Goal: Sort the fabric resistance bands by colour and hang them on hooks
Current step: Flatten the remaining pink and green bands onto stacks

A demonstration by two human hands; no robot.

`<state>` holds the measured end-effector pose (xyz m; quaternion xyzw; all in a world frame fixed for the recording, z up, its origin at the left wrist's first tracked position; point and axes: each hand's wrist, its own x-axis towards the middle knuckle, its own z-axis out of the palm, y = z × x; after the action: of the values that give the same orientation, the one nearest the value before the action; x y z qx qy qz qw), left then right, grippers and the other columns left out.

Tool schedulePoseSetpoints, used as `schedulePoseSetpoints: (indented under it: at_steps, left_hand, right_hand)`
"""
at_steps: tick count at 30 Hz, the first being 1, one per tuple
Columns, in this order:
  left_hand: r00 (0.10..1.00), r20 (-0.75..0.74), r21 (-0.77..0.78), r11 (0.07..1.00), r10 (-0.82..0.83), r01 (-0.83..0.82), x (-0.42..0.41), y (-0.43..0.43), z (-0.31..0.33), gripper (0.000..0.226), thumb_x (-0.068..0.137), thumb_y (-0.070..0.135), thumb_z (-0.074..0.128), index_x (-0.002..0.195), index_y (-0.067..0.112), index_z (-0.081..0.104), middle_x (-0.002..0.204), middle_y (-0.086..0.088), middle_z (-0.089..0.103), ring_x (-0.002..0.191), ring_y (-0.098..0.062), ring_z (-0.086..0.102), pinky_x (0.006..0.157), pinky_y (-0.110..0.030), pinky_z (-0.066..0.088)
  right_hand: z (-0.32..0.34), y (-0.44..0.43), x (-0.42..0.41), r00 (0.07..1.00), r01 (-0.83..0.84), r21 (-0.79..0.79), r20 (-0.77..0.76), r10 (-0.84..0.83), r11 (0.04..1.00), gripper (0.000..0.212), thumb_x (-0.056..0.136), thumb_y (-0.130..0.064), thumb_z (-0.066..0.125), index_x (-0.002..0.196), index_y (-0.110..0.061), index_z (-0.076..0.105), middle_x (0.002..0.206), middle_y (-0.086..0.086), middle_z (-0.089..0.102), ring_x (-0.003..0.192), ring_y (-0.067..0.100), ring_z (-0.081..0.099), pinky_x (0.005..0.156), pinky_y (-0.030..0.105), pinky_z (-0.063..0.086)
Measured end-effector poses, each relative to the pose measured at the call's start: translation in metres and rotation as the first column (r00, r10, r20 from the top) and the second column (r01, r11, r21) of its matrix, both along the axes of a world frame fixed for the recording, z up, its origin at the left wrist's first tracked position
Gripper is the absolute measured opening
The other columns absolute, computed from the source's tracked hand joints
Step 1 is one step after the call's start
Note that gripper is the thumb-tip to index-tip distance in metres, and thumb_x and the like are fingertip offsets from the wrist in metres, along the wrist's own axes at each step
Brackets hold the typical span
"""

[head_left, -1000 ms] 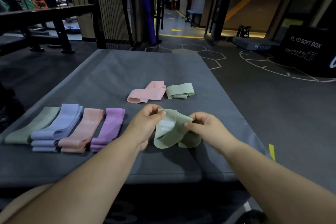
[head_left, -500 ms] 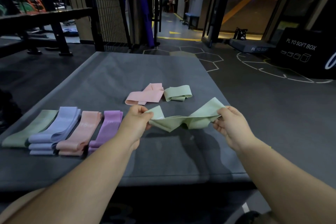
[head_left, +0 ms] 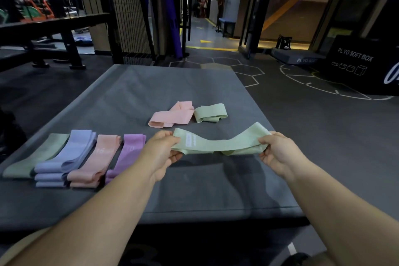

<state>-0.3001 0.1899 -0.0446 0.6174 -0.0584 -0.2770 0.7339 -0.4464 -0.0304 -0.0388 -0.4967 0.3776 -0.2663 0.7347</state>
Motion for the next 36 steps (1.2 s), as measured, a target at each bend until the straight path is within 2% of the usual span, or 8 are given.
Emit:
schedulePoseSetpoints:
  at_steps: [4, 9, 16, 20, 24, 32, 34, 36]
  left_hand:
    - [1.000, 0.010, 0.014, 1.000, 0.005, -0.005, 0.001, 0.000, -0.001, 0.011, 0.098, 0.005, 0.047, 0.099, 0.014, 0.053, 0.095, -0.011, 0.067, 0.080, -0.024, 0.064, 0.065, -0.031, 0.049]
    - [1.000, 0.010, 0.027, 1.000, 0.009, -0.009, 0.001, 0.000, -0.002, 0.011, 0.099, 0.006, 0.044, 0.097, 0.015, 0.051, 0.097, -0.013, 0.068, 0.080, -0.025, 0.066, 0.065, -0.031, 0.052]
    - [0.998, 0.055, 0.107, 0.994, -0.016, 0.010, 0.000, -0.003, -0.007, 0.013, 0.099, 0.006, 0.043, 0.100, 0.017, 0.050, 0.098, -0.011, 0.068, 0.080, -0.024, 0.067, 0.064, -0.030, 0.051]
    - [0.996, 0.083, 0.156, 0.988, -0.023, 0.010, 0.000, -0.002, -0.009, 0.013, 0.098, 0.007, 0.044, 0.101, 0.018, 0.051, 0.098, -0.009, 0.068, 0.080, -0.021, 0.066, 0.062, -0.027, 0.050]
    - [0.977, 0.209, 0.318, 0.947, -0.034, -0.035, 0.007, 0.000, -0.014, 0.012, 0.093, 0.014, 0.048, 0.096, 0.021, 0.056, 0.101, -0.006, 0.070, 0.090, -0.021, 0.067, 0.060, -0.026, 0.050]
    - [0.969, 0.244, 0.359, 0.932, -0.040, -0.052, 0.011, 0.000, -0.021, 0.006, 0.094, 0.025, 0.051, 0.091, 0.022, 0.055, 0.101, -0.007, 0.070, 0.092, -0.024, 0.069, 0.062, -0.030, 0.052]
    - [0.968, 0.250, 0.359, 0.932, -0.034, -0.060, 0.011, 0.000, -0.021, 0.006, 0.094, 0.024, 0.051, 0.089, 0.022, 0.054, 0.101, -0.007, 0.070, 0.092, -0.024, 0.069, 0.062, -0.030, 0.053]
    - [0.963, 0.265, 0.369, 0.927, -0.036, -0.067, 0.011, 0.001, -0.021, 0.006, 0.094, 0.023, 0.053, 0.088, 0.022, 0.054, 0.099, -0.006, 0.069, 0.093, -0.024, 0.068, 0.065, -0.031, 0.054]
  right_hand:
    - [-0.007, -0.005, 0.001, 0.992, -0.089, -0.047, -0.097, 0.084, 0.995, 0.025, 0.088, 0.011, 0.046, 0.088, -0.014, 0.047, 0.091, 0.015, 0.058, 0.078, 0.025, 0.058, 0.065, 0.031, 0.041]
    - [-0.007, -0.002, -0.002, 0.951, -0.221, -0.138, -0.250, 0.182, 0.965, 0.032, 0.090, 0.006, 0.050, 0.106, -0.021, 0.053, 0.103, 0.008, 0.062, 0.090, 0.023, 0.061, 0.065, 0.031, 0.048]
    - [-0.007, 0.001, -0.007, 0.904, -0.343, -0.203, -0.337, 0.264, 0.917, 0.025, 0.093, -0.011, 0.062, 0.115, -0.015, 0.052, 0.100, 0.010, 0.067, 0.084, 0.022, 0.066, 0.082, 0.040, 0.054]
    - [-0.010, 0.002, -0.010, 0.788, -0.516, -0.303, -0.534, 0.305, 0.801, 0.029, 0.088, -0.027, 0.069, 0.110, -0.027, 0.050, 0.109, 0.007, 0.065, 0.095, 0.023, 0.063, 0.085, 0.037, 0.048]
    - [-0.011, 0.003, -0.012, 0.728, -0.603, -0.336, -0.603, 0.326, 0.724, 0.038, 0.089, -0.034, 0.066, 0.118, -0.026, 0.044, 0.108, 0.002, 0.059, 0.102, 0.023, 0.061, 0.093, 0.039, 0.048]
    - [-0.003, 0.005, -0.015, 0.716, -0.627, -0.337, -0.603, 0.351, 0.702, 0.031, 0.098, -0.021, 0.036, 0.126, -0.029, 0.048, 0.100, 0.002, 0.053, 0.085, 0.016, 0.050, 0.069, 0.026, 0.041]
    - [-0.003, 0.004, -0.017, 0.700, -0.646, -0.354, -0.629, 0.340, 0.676, 0.035, 0.096, -0.015, 0.037, 0.125, -0.026, 0.052, 0.098, 0.002, 0.056, 0.080, 0.016, 0.052, 0.064, 0.025, 0.041]
    - [-0.006, 0.002, -0.020, 0.671, -0.663, -0.371, -0.679, 0.296, 0.650, 0.037, 0.093, -0.016, 0.044, 0.126, -0.030, 0.050, 0.107, 0.002, 0.058, 0.093, 0.020, 0.057, 0.072, 0.029, 0.049]
